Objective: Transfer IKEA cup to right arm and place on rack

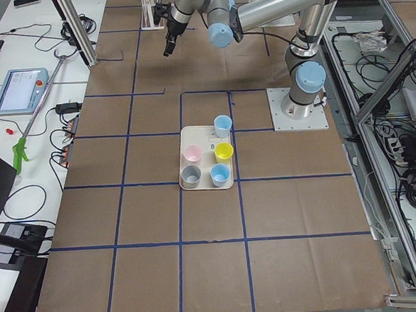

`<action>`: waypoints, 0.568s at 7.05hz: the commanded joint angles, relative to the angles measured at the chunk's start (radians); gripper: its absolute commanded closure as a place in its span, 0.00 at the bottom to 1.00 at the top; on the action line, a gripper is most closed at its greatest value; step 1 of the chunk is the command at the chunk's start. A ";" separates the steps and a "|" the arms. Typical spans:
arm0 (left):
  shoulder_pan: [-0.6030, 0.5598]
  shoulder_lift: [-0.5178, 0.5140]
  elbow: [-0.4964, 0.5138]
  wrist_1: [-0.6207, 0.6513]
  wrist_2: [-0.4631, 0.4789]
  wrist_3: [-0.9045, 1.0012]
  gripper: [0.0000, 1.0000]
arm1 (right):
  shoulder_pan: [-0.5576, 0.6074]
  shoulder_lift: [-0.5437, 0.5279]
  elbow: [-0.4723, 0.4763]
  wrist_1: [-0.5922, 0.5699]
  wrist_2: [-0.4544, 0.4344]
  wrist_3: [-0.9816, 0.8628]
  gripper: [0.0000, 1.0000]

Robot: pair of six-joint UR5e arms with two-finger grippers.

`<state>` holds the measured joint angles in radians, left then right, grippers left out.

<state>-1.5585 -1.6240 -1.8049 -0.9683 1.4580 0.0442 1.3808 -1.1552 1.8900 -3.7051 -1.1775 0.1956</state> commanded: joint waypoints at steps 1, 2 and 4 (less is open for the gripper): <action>0.000 -0.037 0.169 -0.333 0.027 -0.014 0.00 | -0.051 0.053 -0.002 -0.155 -0.002 -0.083 0.83; -0.002 -0.042 0.206 -0.419 0.118 -0.014 0.00 | -0.052 0.110 -0.006 -0.246 -0.019 -0.084 0.83; -0.005 -0.033 0.213 -0.467 0.113 -0.017 0.00 | -0.051 0.175 -0.017 -0.315 -0.022 -0.082 0.83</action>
<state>-1.5619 -1.6588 -1.6027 -1.4036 1.5681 0.0301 1.3307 -1.0213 1.8805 -3.9776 -1.1967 0.1138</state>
